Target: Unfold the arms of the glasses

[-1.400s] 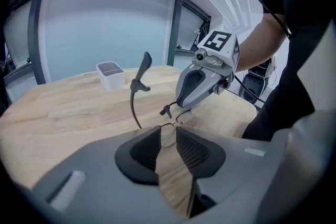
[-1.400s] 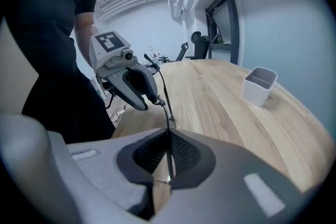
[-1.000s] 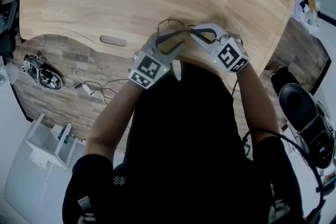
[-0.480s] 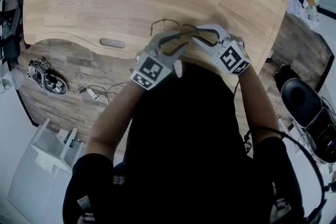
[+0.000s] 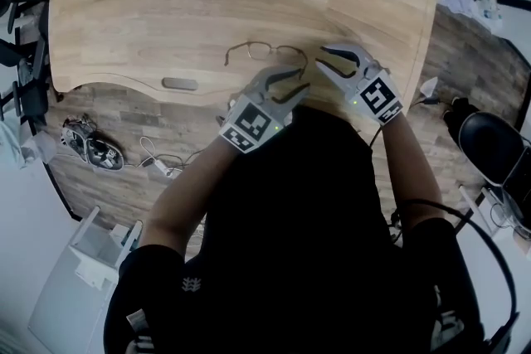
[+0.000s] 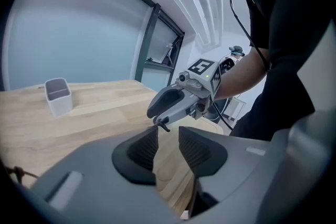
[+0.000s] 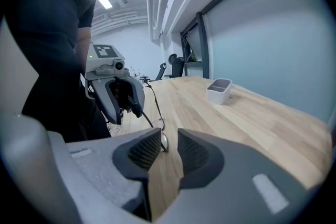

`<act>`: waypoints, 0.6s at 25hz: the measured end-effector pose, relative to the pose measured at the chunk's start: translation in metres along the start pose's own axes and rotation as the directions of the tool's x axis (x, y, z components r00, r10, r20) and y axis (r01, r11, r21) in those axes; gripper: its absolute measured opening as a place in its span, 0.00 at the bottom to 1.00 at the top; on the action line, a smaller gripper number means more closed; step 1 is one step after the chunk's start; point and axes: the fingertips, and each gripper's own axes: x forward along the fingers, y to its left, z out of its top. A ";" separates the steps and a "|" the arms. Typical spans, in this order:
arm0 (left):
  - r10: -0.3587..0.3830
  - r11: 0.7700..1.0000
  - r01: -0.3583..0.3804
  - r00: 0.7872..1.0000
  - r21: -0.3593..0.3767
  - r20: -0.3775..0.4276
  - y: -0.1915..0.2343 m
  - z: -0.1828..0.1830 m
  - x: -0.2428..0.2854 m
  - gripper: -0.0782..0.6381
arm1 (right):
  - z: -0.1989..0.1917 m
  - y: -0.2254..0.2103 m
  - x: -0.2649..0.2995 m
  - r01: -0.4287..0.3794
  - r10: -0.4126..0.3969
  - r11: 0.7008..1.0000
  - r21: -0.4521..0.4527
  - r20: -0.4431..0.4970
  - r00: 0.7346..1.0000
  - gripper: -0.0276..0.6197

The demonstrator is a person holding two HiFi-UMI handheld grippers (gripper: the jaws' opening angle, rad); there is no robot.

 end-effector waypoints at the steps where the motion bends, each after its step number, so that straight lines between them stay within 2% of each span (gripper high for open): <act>1: -0.012 1.000 0.012 1.000 0.008 -0.001 -0.004 0.003 0.004 0.29 | -0.002 -0.001 -0.004 0.006 -0.006 1.000 0.009 0.005 1.000 0.18; 9: -0.048 0.998 0.049 0.998 0.042 -0.031 -0.025 0.013 0.027 0.29 | 0.000 -0.011 -0.035 0.071 -0.084 0.990 0.121 0.107 0.991 0.18; 12: -0.018 0.998 0.020 0.999 0.053 -0.035 -0.023 0.015 0.022 0.29 | 0.001 -0.013 -0.044 0.084 -0.101 0.988 0.131 0.131 0.986 0.18; 15: 0.043 0.997 -0.043 0.999 0.061 -0.001 -0.010 0.024 0.002 0.29 | 0.009 -0.019 -0.054 0.125 -0.148 0.982 0.144 0.162 0.976 0.18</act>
